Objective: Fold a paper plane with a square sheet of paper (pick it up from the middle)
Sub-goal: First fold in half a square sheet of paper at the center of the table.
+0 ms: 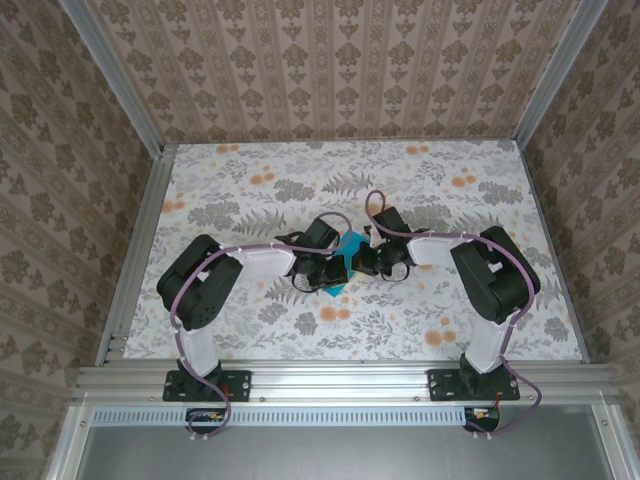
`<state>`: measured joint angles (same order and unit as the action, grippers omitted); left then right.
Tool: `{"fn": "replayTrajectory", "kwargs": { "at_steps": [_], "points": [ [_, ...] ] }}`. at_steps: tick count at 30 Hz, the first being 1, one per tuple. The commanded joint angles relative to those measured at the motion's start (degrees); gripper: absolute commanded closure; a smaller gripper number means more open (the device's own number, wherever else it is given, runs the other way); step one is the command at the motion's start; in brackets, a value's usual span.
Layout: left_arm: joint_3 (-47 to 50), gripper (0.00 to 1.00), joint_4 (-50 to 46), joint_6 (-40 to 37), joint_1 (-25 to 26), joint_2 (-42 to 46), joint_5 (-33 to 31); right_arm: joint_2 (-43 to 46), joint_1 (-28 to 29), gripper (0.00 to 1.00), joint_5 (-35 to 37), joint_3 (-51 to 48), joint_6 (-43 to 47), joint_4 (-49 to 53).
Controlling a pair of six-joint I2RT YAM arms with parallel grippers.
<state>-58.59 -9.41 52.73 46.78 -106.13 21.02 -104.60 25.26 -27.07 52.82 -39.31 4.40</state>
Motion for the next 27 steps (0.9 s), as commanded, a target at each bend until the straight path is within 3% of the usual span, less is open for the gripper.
{"fn": "replayTrajectory", "kwargs": {
  "at_steps": [1,27],
  "points": [
    [-0.3,0.92,-6.7,-1.1,-0.4,-1.7,-1.2,-2.2,-1.6,0.98,0.5,0.8,1.1,0.3],
    [1.2,0.93,-7.6,-1.3,-0.1,-1.7,-0.2,-6.8,-9.9,0.98,2.1,6.2,4.1,0.2]
  ]
}}
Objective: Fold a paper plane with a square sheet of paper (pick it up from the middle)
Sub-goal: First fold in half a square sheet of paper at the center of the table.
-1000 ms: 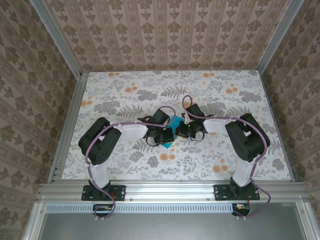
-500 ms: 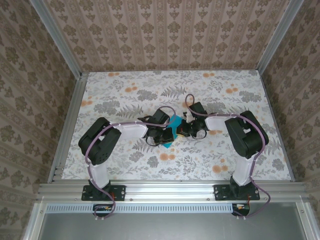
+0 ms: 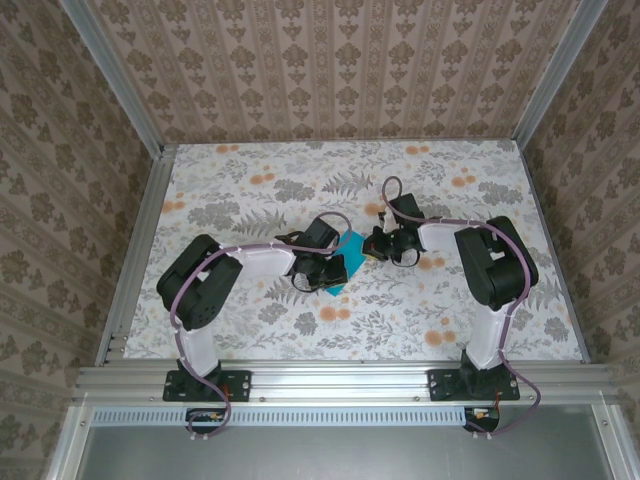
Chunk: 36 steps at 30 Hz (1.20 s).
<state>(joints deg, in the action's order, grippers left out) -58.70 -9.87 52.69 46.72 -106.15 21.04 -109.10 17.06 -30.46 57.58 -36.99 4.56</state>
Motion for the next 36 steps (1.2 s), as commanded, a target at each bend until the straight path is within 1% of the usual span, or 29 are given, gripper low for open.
{"fn": "replayTrajectory", "kwargs": {
  "at_steps": [1,6,11,15,18,27,30,33,36],
  "points": [
    [1.5,0.93,-7.1,-1.4,0.0,-1.7,-0.2,-2.5,-2.1,0.98,5.6,1.5,1.8,-0.1],
    [1.6,0.93,-6.8,-1.4,0.1,-1.4,-0.2,-3.2,-4.0,0.98,6.7,1.6,2.6,-1.0],
    [1.4,0.93,-6.6,-1.4,0.3,-1.7,-0.1,-3.9,-5.7,0.98,5.9,2.0,3.1,-3.1],
    [1.5,0.93,-6.4,-1.4,0.3,-2.1,0.1,-3.4,-6.0,0.98,4.8,2.9,3.5,-4.2],
    [1.5,0.93,-6.4,-1.4,0.4,-2.0,0.1,-3.0,-6.1,0.97,5.4,3.9,3.9,-3.7],
    [1.6,0.93,-6.4,-1.6,0.4,-2.1,0.1,-5.0,-7.0,0.97,5.2,5.4,4.1,-3.1],
    [1.5,0.93,-6.3,-1.7,0.4,-2.0,0.2,-3.9,-7.3,0.97,5.1,5.2,4.3,-3.1],
    [1.5,0.93,-6.2,-1.7,0.4,-2.1,0.1,-1.8,-7.3,0.97,6.5,4.3,4.5,-2.8],
    [1.4,0.93,-6.2,-1.8,0.4,-2.0,0.1,0.8,-7.2,0.96,6.5,2.3,4.3,-4.5]
  ]
}}
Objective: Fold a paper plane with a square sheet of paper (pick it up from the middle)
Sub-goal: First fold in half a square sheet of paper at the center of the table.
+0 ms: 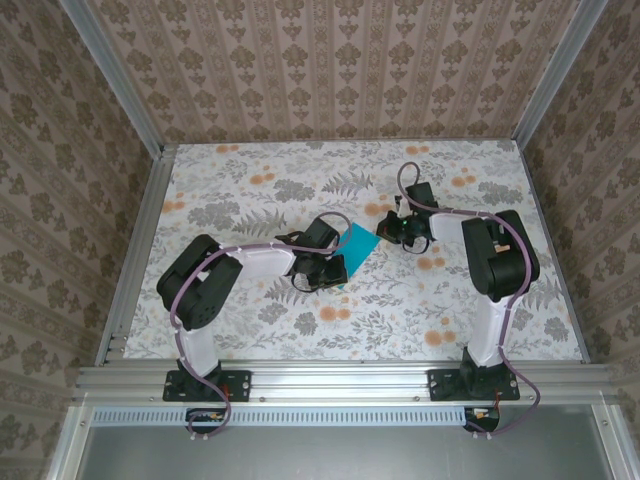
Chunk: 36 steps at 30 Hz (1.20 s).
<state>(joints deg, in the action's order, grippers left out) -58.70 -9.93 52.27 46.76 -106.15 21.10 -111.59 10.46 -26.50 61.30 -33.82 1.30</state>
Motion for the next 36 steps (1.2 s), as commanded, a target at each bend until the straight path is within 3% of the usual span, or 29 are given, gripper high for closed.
{"fn": "replayTrajectory", "kwargs": {
  "at_steps": [1,12,19,36],
  "points": [
    [1.2,0.93,-6.1,-1.4,0.3,-1.9,0.0,4.2,-0.5,0.96,2.3,-2.1,0.9,-1.6],
    [-1.7,0.93,-7.0,-3.2,0.3,-0.6,-0.3,12.2,3.9,0.93,-2.0,-11.5,-4.0,-6.3],
    [-5.0,0.9,-6.4,-4.8,0.3,1.5,0.3,8.8,8.9,0.92,-6.1,-11.6,-6.1,-6.3],
    [-6.2,0.89,-9.8,-5.8,0.3,-3.0,1.8,2.9,9.3,0.92,-4.4,-9.0,-5.8,-2.9]
  ]
}}
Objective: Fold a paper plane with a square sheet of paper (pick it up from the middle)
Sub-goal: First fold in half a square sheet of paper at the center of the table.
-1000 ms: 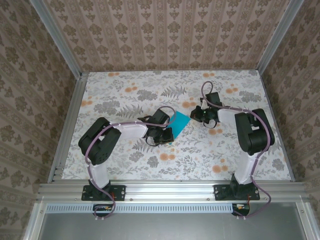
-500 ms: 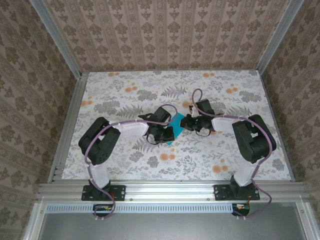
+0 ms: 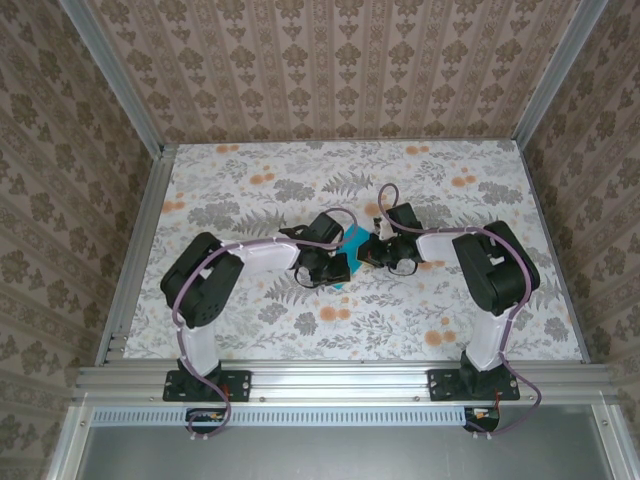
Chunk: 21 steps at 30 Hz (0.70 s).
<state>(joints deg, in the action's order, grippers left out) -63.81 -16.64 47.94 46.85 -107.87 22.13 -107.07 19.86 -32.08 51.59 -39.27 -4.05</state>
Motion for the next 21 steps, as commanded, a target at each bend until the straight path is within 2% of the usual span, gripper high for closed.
{"fn": "replayTrajectory", "kwargs": {
  "at_steps": [1,14,21],
  "points": [
    [-0.9,0.89,-3.6,-1.6,0.3,-1.4,0.4,-1.7,-0.1,0.92,1.2,0.9,-0.3,2.6],
    [4.1,0.87,-5.6,-2.4,1.1,1.1,0.6,-1.7,-0.1,0.92,2.7,1.3,0.8,4.7],
    [9.3,0.87,-2.3,-0.6,0.2,3.1,1.3,-1.9,-0.1,0.92,2.9,1.2,1.3,4.9]
  ]
}}
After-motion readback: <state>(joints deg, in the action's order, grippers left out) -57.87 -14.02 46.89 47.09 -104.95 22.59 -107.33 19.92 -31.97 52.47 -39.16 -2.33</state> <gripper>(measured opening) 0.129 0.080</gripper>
